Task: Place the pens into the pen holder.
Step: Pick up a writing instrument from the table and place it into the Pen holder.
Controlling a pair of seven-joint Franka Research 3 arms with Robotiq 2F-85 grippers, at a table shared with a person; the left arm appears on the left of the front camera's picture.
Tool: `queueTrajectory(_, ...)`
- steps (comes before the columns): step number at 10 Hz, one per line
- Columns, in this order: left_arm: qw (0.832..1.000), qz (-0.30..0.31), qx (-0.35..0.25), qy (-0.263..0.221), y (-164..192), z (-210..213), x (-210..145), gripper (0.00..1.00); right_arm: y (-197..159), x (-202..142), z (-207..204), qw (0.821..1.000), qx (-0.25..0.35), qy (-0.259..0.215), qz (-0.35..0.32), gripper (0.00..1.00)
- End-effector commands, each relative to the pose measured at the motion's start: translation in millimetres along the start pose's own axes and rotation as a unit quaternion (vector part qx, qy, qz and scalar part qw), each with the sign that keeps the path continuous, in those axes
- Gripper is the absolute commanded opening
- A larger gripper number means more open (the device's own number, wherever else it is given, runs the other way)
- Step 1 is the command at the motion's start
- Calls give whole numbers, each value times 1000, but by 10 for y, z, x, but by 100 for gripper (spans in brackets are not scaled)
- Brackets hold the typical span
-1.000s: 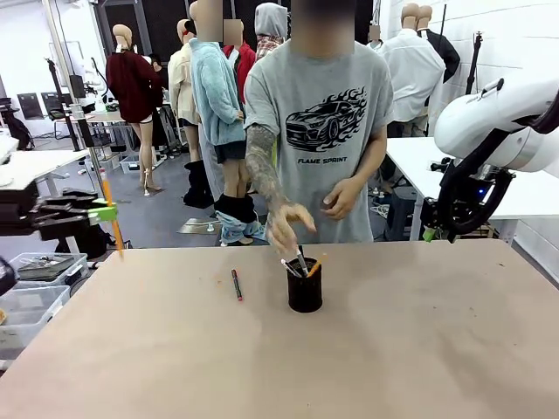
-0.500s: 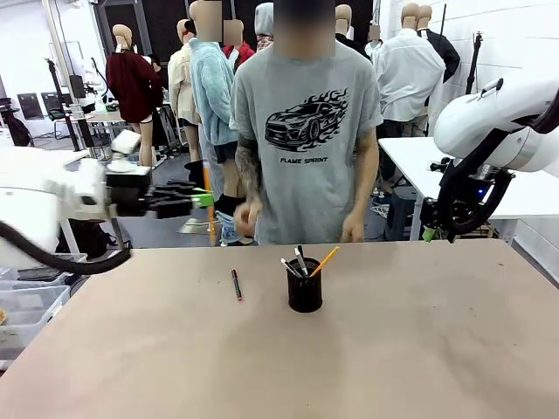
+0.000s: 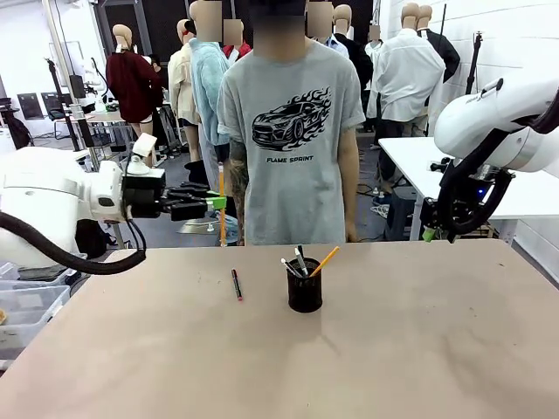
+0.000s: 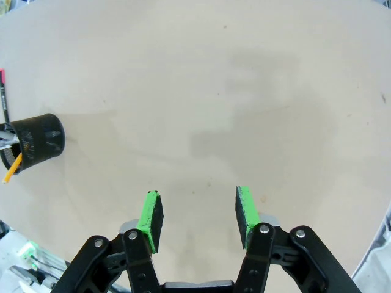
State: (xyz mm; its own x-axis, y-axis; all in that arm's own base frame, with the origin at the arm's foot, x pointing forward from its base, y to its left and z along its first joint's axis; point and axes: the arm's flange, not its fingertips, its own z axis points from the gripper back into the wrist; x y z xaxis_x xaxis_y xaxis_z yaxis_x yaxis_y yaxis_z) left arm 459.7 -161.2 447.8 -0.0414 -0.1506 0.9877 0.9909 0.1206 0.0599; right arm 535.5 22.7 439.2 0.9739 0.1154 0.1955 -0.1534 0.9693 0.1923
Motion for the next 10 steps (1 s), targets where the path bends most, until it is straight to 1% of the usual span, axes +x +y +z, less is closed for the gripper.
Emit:
queueTrajectory(1,999,2,-40,-10,373,-424,-155,0,-15,9,-9,1000,11,-1,4,61)
queueTrajectory(3,998,19,-60,-17,661,-781,-265,0,-15,9,-9,1000,11,-1,4,61)
queueTrajectory(4,997,18,-69,-23,769,-935,-249,0,-15,9,-9,1000,11,-1,4,61)
queueTrajectory(5,997,20,-73,-33,833,-1058,-251,0,-15,9,-9,1000,11,-1,4,61)
queueTrajectory(6,995,40,-84,-29,905,-1174,-286,0,-15,9,-9,1000,11,-1,4,61)
queueTrajectory(7,995,45,-88,-30,992,-1294,-351,0,-15,9,-9,1000,11,-1,4,61)
queueTrajectory(10,991,66,-110,-36,1038,-1466,-469,0,-15,9,-9,1000,11,-1,4,61)
